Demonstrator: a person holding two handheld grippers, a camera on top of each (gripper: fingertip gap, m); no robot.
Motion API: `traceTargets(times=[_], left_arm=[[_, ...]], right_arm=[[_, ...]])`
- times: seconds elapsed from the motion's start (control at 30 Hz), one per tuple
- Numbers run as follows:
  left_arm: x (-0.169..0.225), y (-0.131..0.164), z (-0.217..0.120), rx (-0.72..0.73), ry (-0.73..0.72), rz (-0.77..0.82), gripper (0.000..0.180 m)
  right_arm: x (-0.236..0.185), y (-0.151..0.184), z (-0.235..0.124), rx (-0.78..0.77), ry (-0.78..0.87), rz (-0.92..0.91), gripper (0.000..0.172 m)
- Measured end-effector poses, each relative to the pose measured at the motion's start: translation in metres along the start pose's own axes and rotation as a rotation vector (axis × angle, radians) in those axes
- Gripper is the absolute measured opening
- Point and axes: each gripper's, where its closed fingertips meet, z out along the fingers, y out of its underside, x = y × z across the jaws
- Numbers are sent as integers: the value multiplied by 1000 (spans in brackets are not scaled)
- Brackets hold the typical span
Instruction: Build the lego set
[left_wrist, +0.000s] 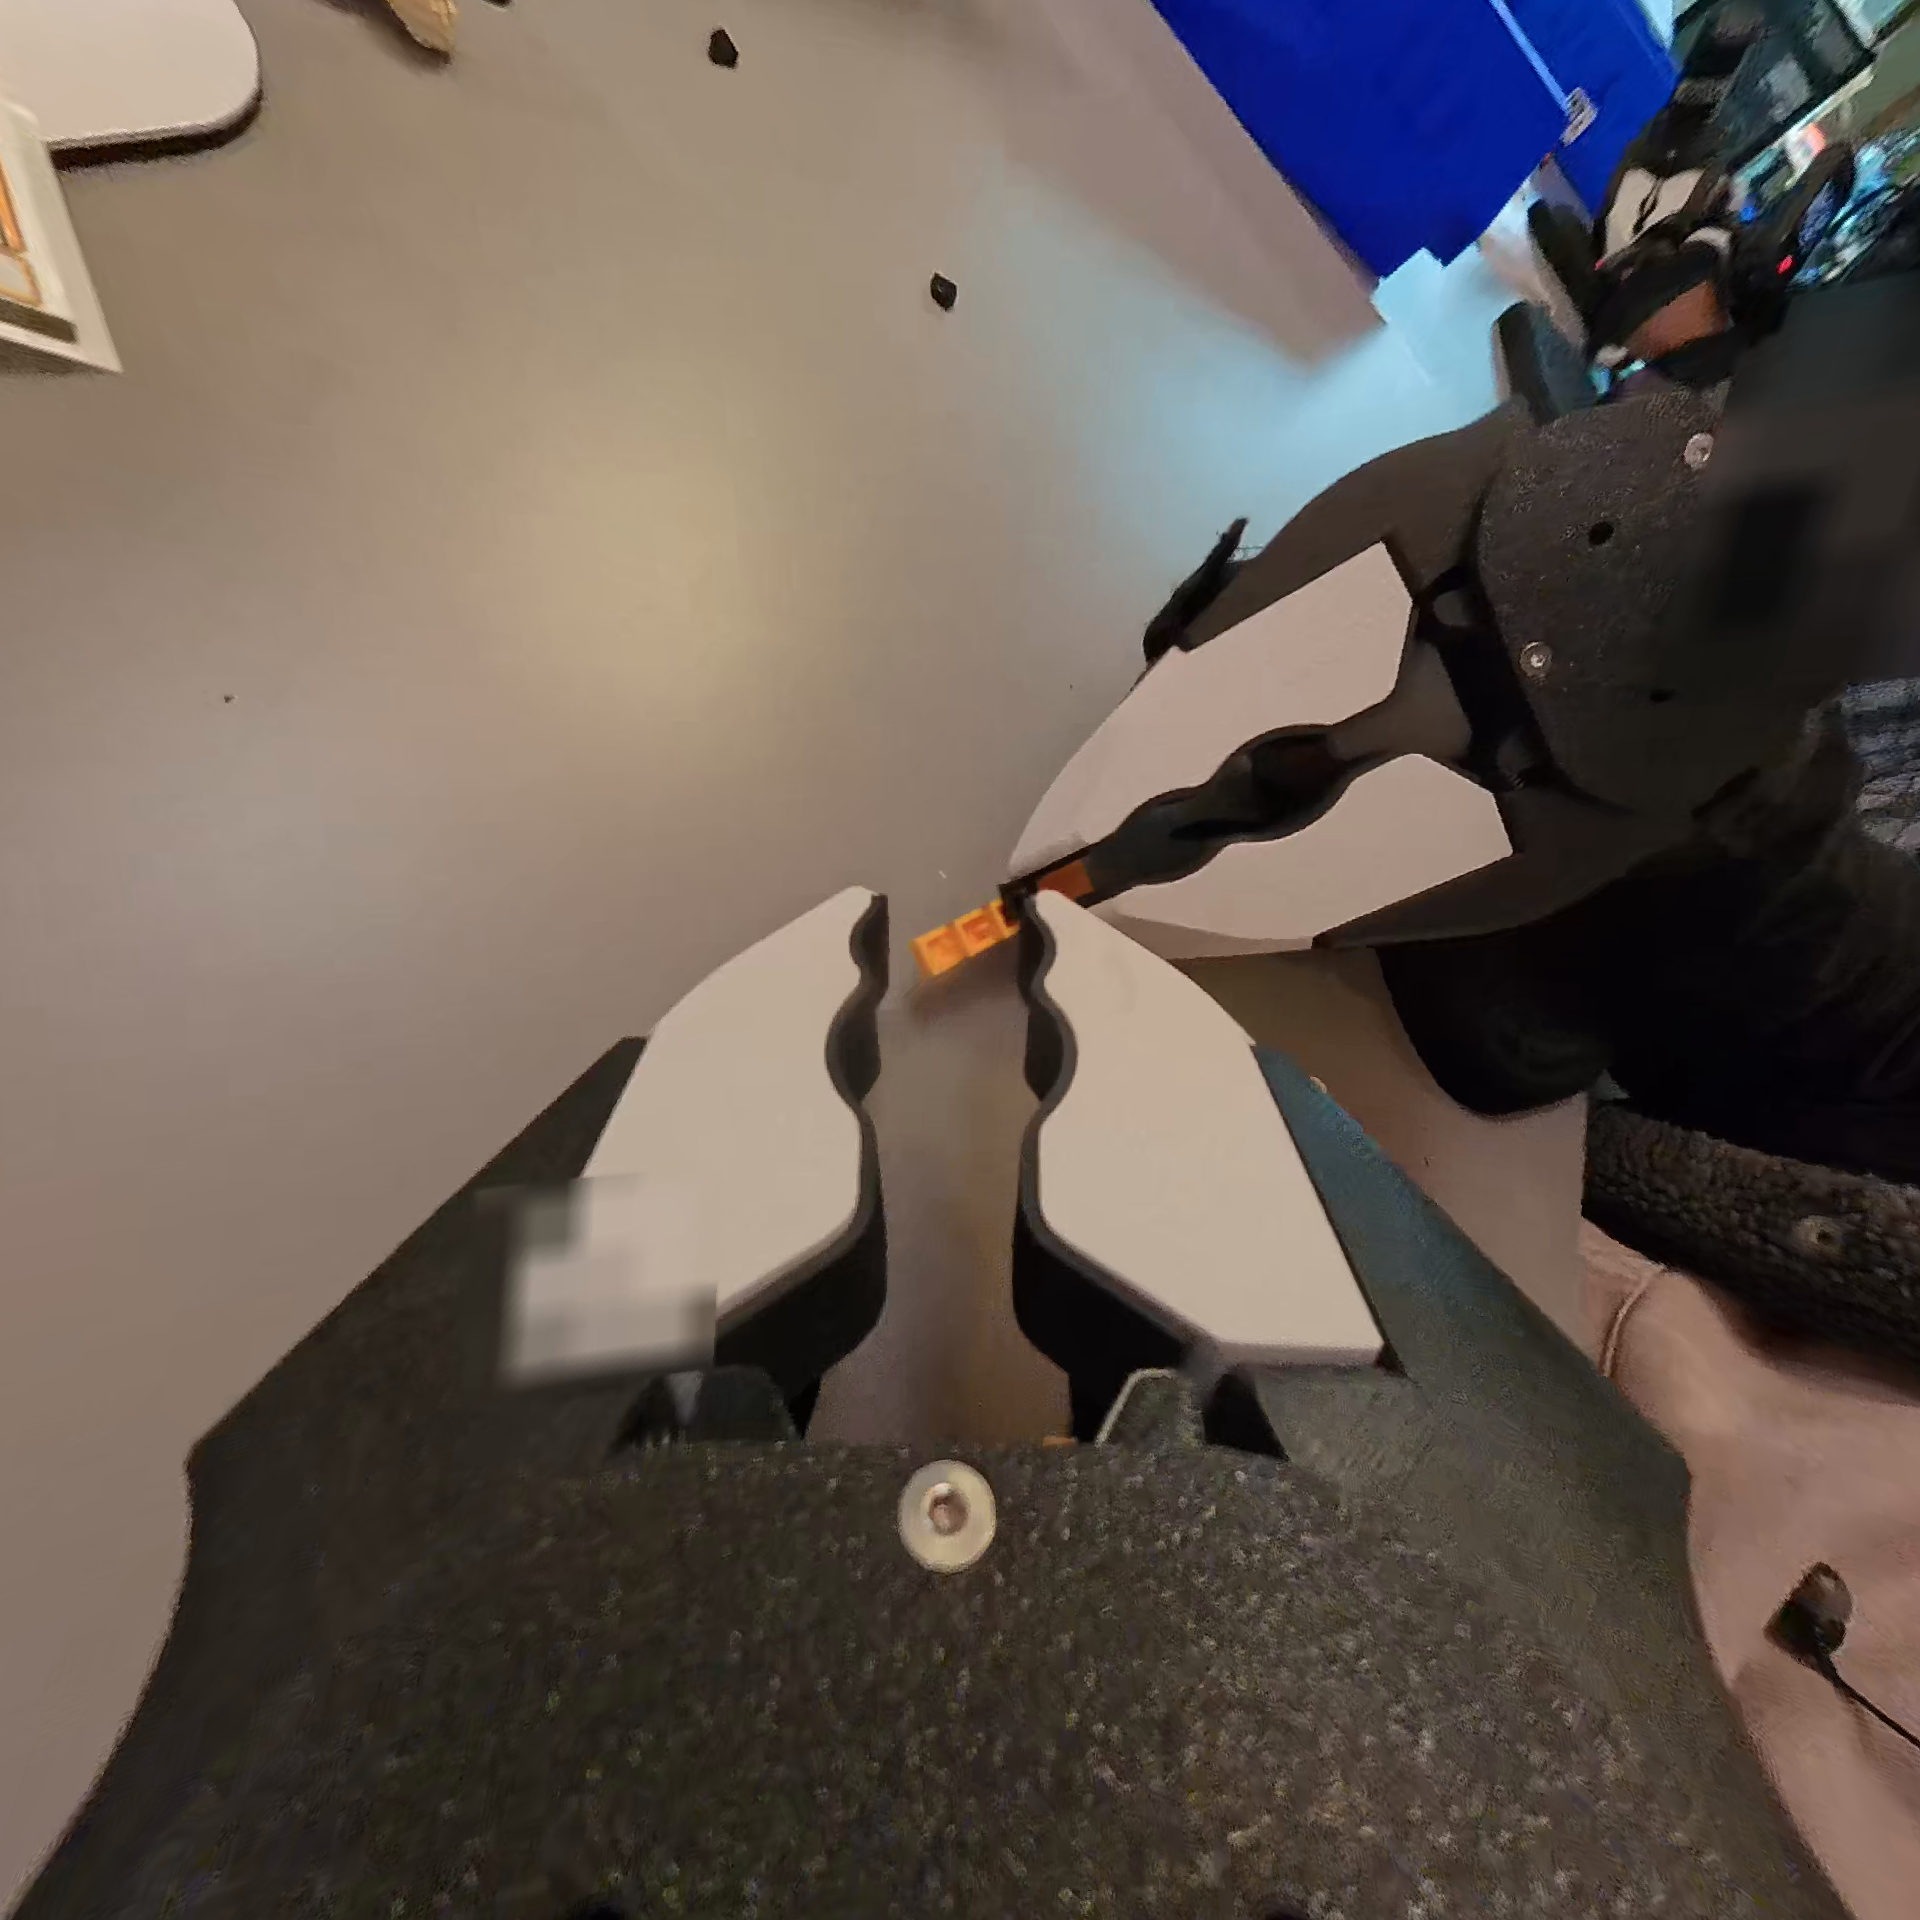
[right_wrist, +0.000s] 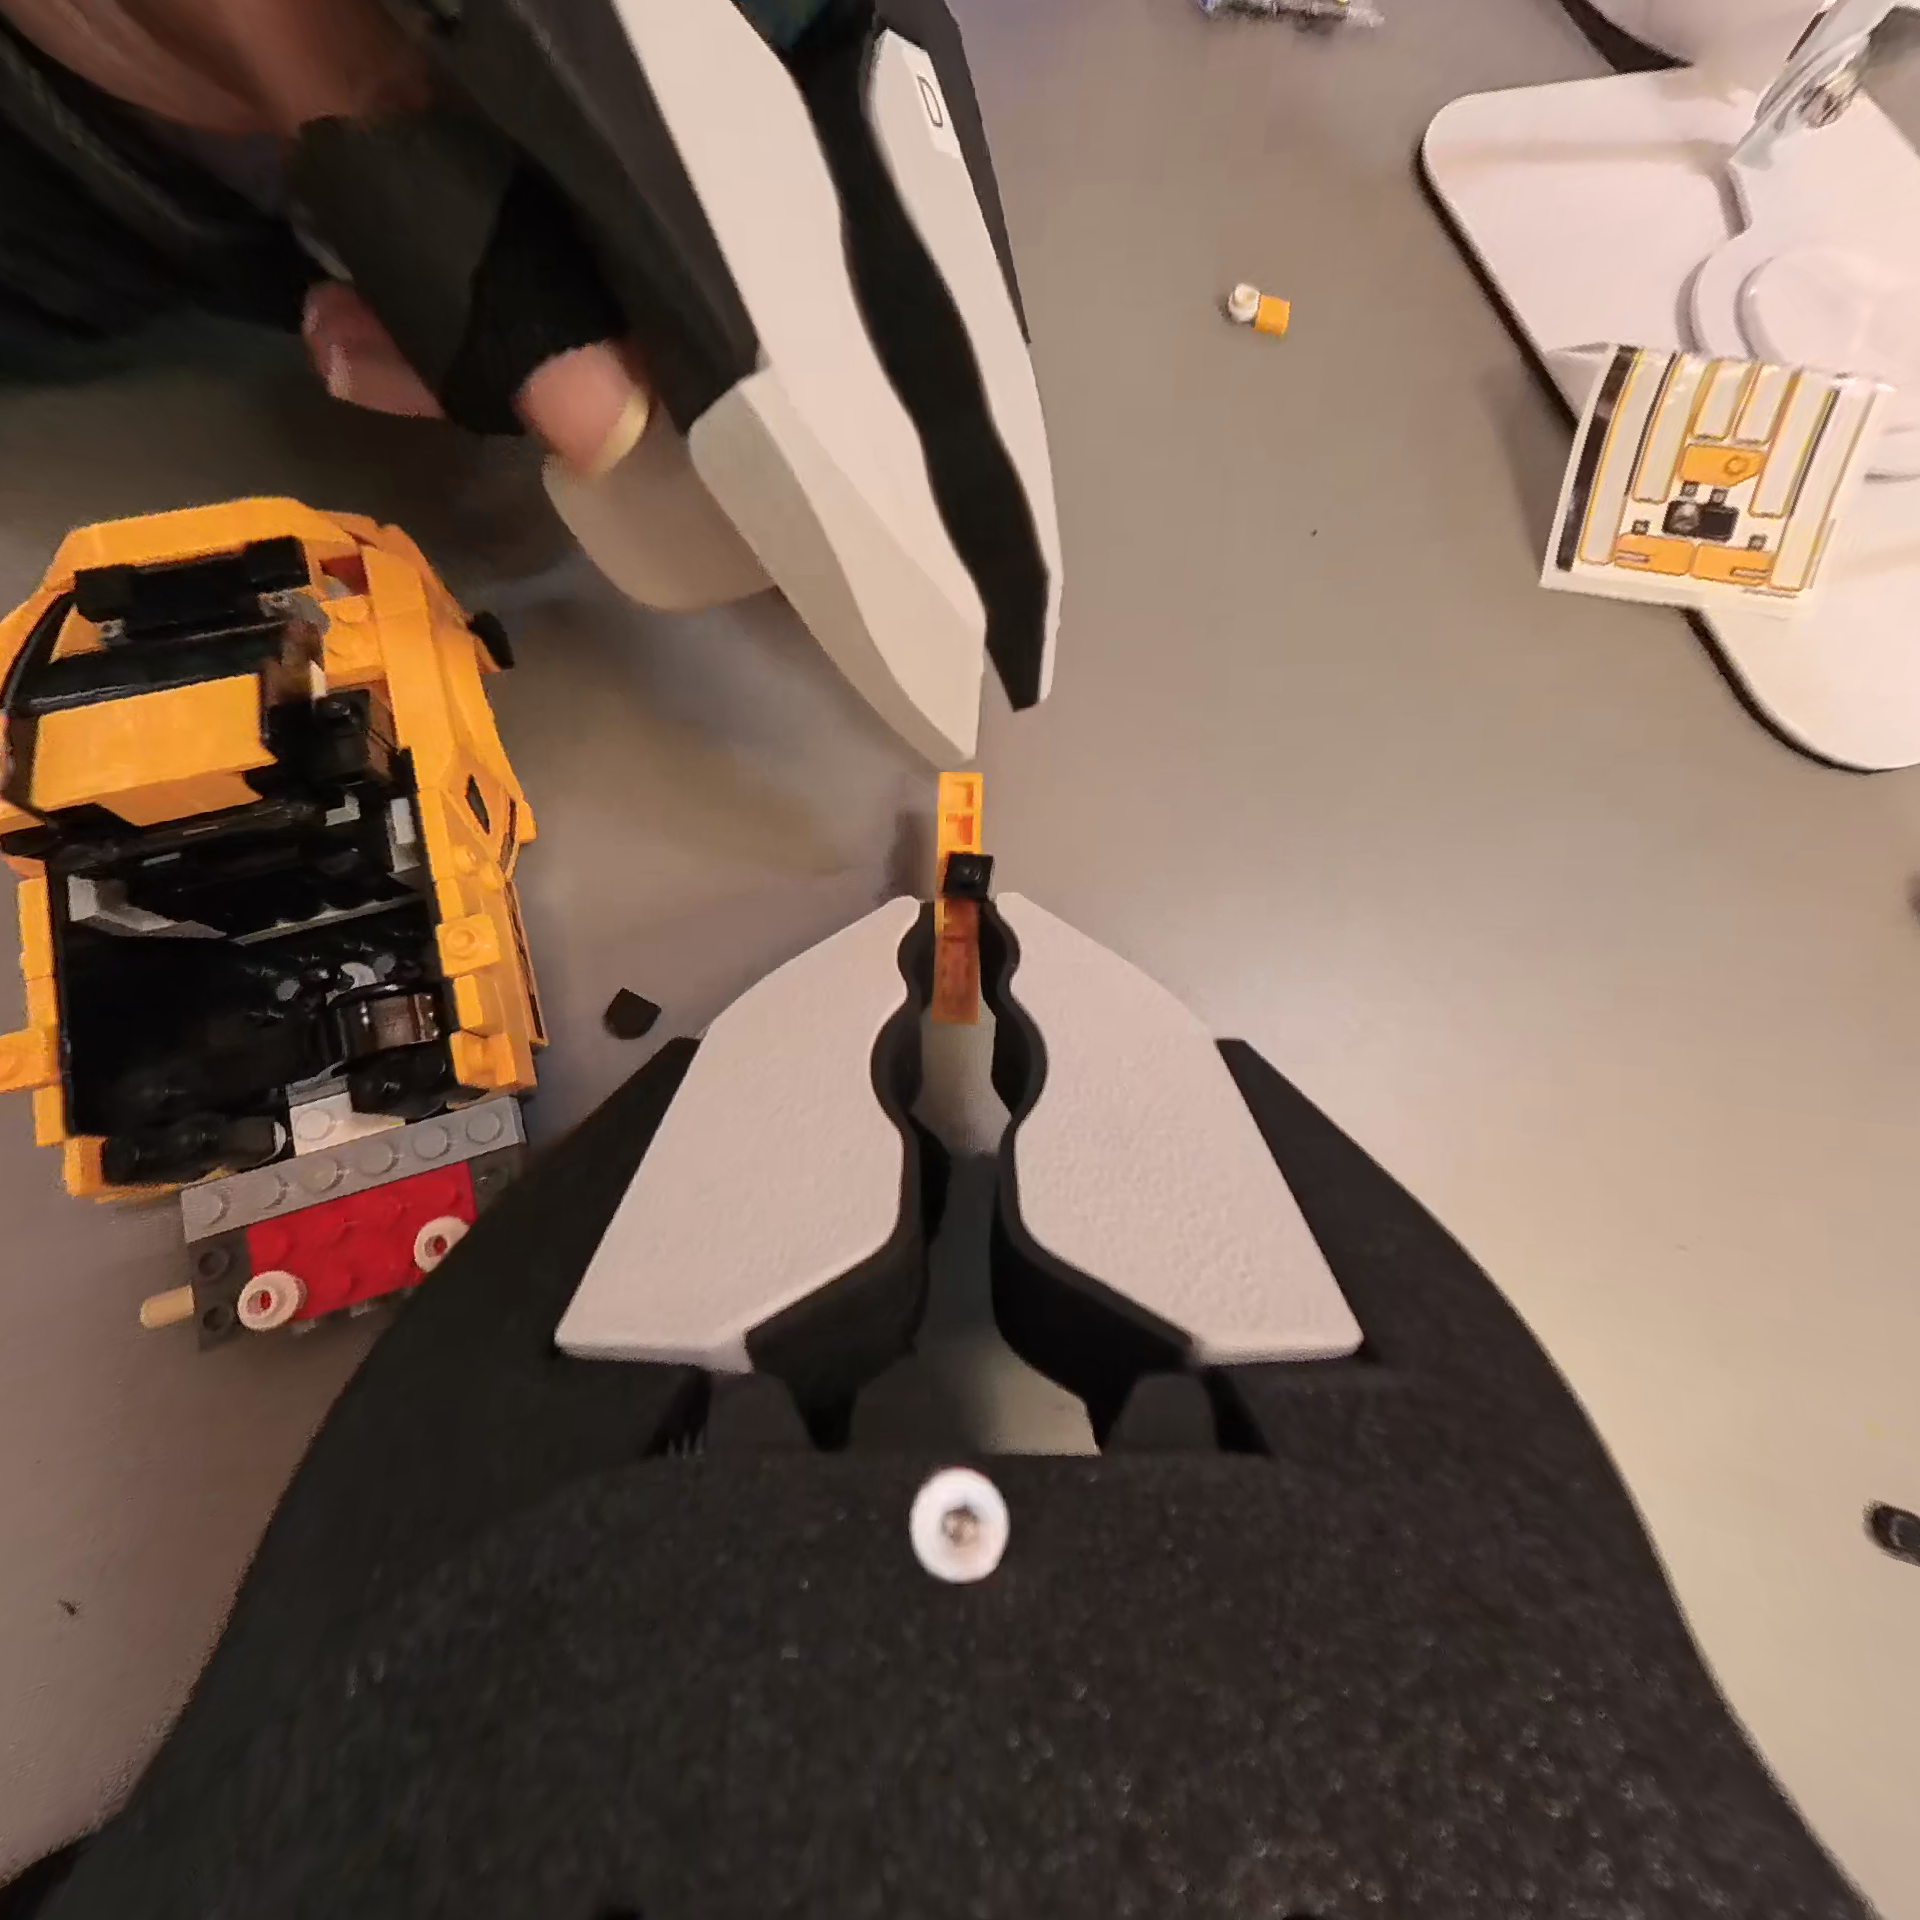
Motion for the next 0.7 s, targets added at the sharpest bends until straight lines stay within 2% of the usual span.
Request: traceTargets(times=[0.17,0.33,0.43,0.7], left_arm=[[14,5,-3,-17,150,12,28],[31,20,2,-95,210,221,24],[38,27,3,-131,241,305,21],[38,38,9,-188,276,269,14]], right_arm=[[-10,-8,-9,67,-78,-22,8],[-29,-7,-17,73,-239,-53,8],[-34,-1,-15,40,-283,-93,8],[-37,3,-12,28,-349,-137,8]])
